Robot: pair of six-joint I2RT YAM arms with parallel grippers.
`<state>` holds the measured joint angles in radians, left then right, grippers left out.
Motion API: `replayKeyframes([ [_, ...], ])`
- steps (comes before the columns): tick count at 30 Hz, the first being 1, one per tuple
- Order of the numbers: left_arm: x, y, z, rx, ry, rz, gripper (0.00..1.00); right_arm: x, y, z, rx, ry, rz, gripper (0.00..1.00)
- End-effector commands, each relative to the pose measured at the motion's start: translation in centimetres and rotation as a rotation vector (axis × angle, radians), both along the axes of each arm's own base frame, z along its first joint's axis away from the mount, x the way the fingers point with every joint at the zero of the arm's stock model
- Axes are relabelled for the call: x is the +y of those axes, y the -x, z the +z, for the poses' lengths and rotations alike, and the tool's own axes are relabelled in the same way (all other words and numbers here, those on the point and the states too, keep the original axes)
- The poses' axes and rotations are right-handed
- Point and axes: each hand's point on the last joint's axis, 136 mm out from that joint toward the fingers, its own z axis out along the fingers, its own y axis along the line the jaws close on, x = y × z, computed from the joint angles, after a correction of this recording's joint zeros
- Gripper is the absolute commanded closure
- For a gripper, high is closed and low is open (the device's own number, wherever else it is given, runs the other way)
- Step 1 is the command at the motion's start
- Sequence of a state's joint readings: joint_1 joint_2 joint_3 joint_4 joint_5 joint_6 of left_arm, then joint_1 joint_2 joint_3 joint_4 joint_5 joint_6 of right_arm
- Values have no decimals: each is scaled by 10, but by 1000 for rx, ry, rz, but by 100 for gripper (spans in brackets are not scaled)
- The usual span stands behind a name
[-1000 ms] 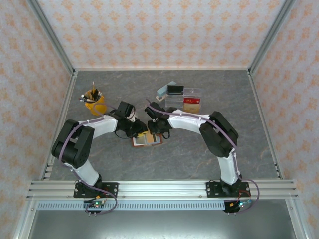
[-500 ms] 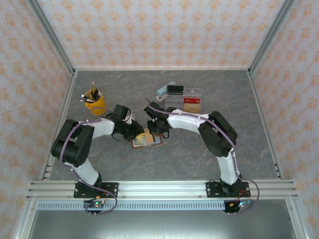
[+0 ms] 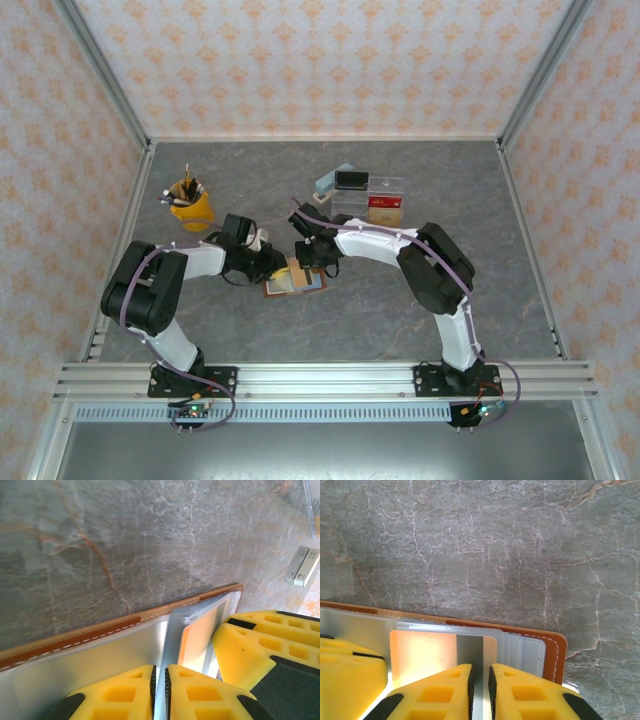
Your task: Take the credit cards out of the card holder
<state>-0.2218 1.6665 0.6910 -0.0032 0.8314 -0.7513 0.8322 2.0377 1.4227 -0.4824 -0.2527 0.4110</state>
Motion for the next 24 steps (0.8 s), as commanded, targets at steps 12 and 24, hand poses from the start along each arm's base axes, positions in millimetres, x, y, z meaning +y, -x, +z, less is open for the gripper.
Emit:
replayKeyframes([
  [12,-6,-3,6,-73,61,-43,81,-10,10,-25,74,67,1,82],
  [24,-10,-5,-1,-42,86,-46,82,-10,12,-27,87,68,6,82],
])
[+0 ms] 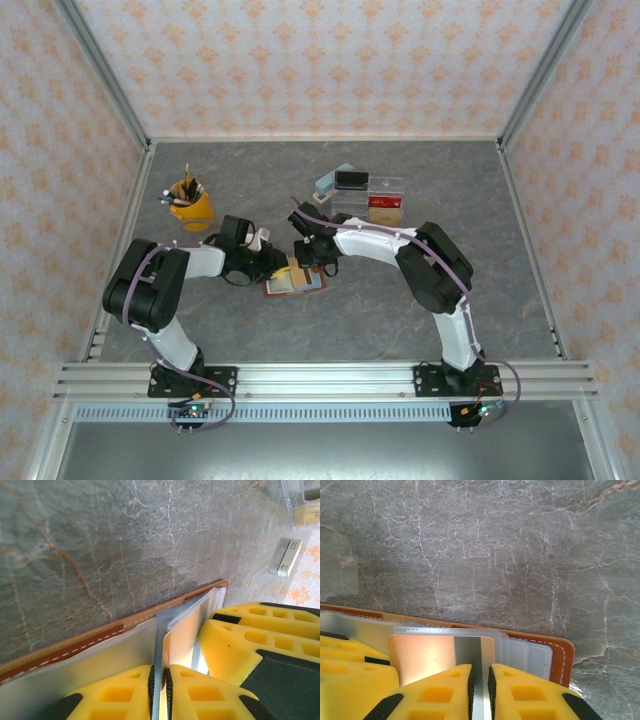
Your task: Take the credit cards out of the card holder
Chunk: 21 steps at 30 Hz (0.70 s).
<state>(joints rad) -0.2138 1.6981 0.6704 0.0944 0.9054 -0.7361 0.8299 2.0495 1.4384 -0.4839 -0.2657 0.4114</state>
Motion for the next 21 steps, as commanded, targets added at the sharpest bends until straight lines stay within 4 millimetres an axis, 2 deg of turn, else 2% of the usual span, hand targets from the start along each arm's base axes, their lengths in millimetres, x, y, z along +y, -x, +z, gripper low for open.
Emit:
replayKeyframes([
  [1,-2,-3,-1,-3,20,-6,82,-14,15,-28,83,77,3,82],
  [12,0,-2,0,-4,-2,-7,90,-17,14,-30,80,94,-2,82],
  [21,18,12,-4,19,-89,13,100,-28,10,-28,63,101,-44,83],
])
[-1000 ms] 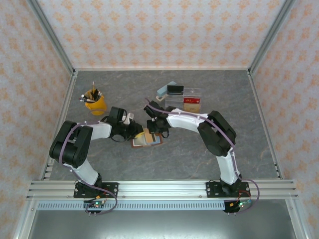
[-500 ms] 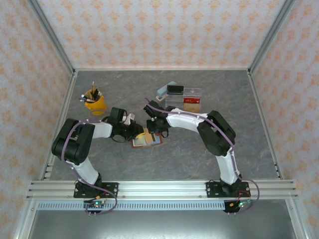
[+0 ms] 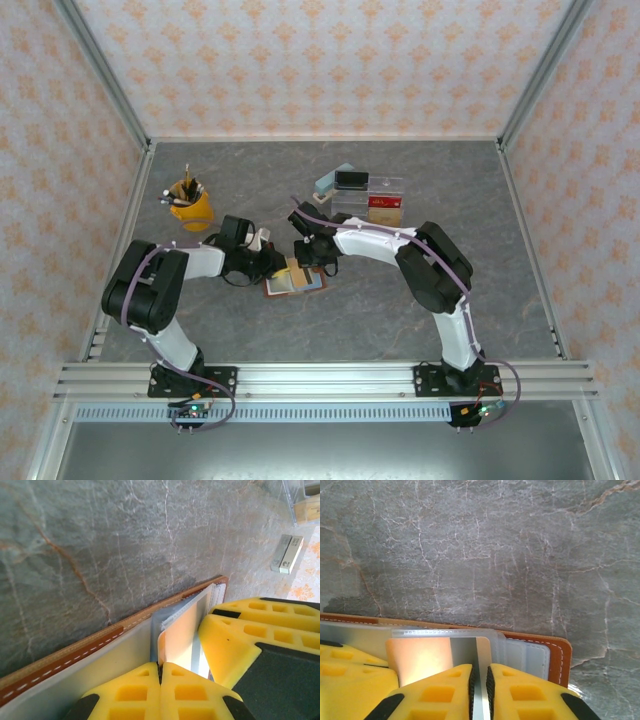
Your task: Take the credit cards out of the card holder
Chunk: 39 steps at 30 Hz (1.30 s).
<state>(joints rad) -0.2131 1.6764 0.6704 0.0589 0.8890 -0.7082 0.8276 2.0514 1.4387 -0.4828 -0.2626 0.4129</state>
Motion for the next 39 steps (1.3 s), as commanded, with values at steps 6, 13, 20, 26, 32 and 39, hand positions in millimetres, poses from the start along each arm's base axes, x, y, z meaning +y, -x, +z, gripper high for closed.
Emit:
replayKeyframes([
  [6,23,15,-8,46,-107,44,100,-27,7,-22,70,27,-69,83],
  [13,37,20,-2,54,-190,64,100,-31,3,-22,59,34,-94,84],
  [20,57,35,8,71,-307,87,100,-24,-6,-4,30,-38,-104,82],
  [26,64,31,46,-16,-342,104,100,-9,-21,40,-45,-200,-84,76],
  [32,59,19,86,-129,-308,96,100,-2,-33,92,-120,-419,-60,62],
  [39,41,-3,132,-248,-183,78,100,8,-28,126,-97,-681,38,43],
])
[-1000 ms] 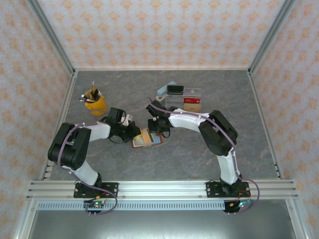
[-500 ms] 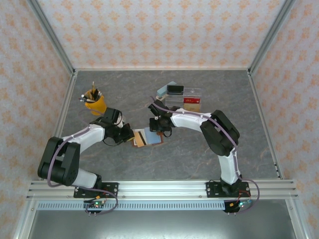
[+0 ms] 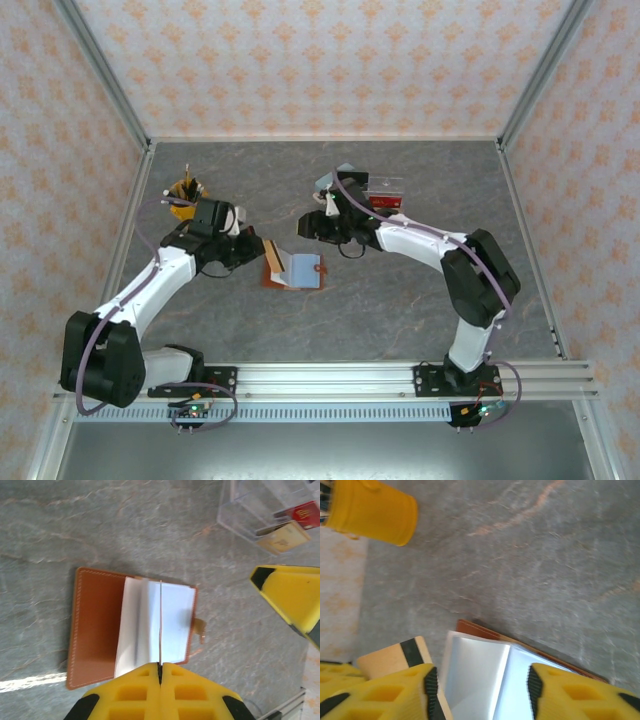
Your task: Take the credit cards out of the card holder
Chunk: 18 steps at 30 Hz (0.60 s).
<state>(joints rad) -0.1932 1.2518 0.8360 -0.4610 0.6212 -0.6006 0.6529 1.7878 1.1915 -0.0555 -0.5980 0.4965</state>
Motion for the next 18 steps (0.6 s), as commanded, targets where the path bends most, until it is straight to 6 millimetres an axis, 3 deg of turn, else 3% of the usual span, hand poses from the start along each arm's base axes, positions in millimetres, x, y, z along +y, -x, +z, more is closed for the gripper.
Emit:
replayKeyframes([
  [1,-10,-12,31,-78,82,-30,100,16,8,32,-30,-193,101,40],
  [7,-30,-28,52,-110,233,-44,100,24,12,49,5,-327,161,32],
  [18,-42,-43,82,-171,413,-76,100,27,9,71,58,-456,182,32],
])
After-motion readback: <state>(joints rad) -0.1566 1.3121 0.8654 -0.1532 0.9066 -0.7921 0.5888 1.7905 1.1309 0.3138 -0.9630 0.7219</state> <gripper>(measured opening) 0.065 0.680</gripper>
